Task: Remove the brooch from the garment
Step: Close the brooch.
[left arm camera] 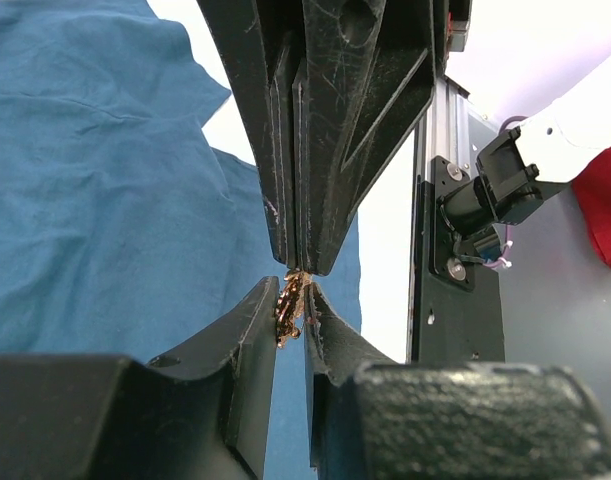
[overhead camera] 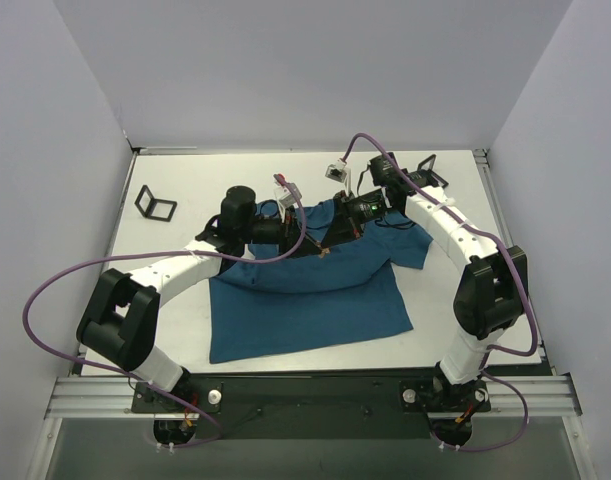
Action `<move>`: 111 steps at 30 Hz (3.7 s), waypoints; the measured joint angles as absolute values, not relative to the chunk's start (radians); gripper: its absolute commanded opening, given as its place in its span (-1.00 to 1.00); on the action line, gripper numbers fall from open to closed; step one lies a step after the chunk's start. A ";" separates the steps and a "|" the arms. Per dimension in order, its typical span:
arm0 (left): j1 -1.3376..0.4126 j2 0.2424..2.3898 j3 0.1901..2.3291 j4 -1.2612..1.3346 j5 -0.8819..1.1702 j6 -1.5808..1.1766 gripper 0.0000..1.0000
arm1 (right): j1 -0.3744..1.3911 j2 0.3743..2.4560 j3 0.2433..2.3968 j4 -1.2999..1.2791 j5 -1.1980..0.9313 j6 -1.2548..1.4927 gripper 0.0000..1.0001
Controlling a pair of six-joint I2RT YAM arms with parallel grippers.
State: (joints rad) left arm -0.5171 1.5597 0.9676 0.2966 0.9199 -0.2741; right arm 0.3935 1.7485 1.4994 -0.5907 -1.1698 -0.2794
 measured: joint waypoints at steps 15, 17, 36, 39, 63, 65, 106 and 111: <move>-0.522 1.558 0.982 0.253 0.913 -0.214 -0.50 | 0.394 1.748 1.499 -0.591 -1.163 -0.286 -1.00; -0.522 1.558 0.984 0.250 0.913 -0.207 -0.48 | 0.394 1.748 1.499 -0.591 -1.163 -0.287 -1.00; -0.459 1.553 0.984 0.276 0.953 -0.250 -0.19 | 0.394 1.749 1.499 -0.605 -1.171 -0.286 -1.00; -0.437 1.550 0.984 0.305 0.952 -0.263 -0.18 | 0.395 1.749 1.499 -0.619 -1.182 -0.286 -1.00; -0.465 1.552 0.956 0.466 1.083 -0.368 -0.08 | 0.373 1.765 1.500 -0.668 -1.276 -0.240 -1.00; -0.477 1.552 0.956 0.483 1.107 -0.382 -0.04 | 0.372 1.766 1.500 -0.665 -1.268 -0.240 -1.00; -0.528 1.597 0.968 0.426 1.093 -0.379 -0.13 | 0.354 1.765 1.500 -0.661 -1.255 -0.241 -1.00; -0.527 1.606 0.967 0.462 1.093 -0.410 -0.17 | 0.354 1.765 1.500 -0.661 -1.252 -0.241 -1.00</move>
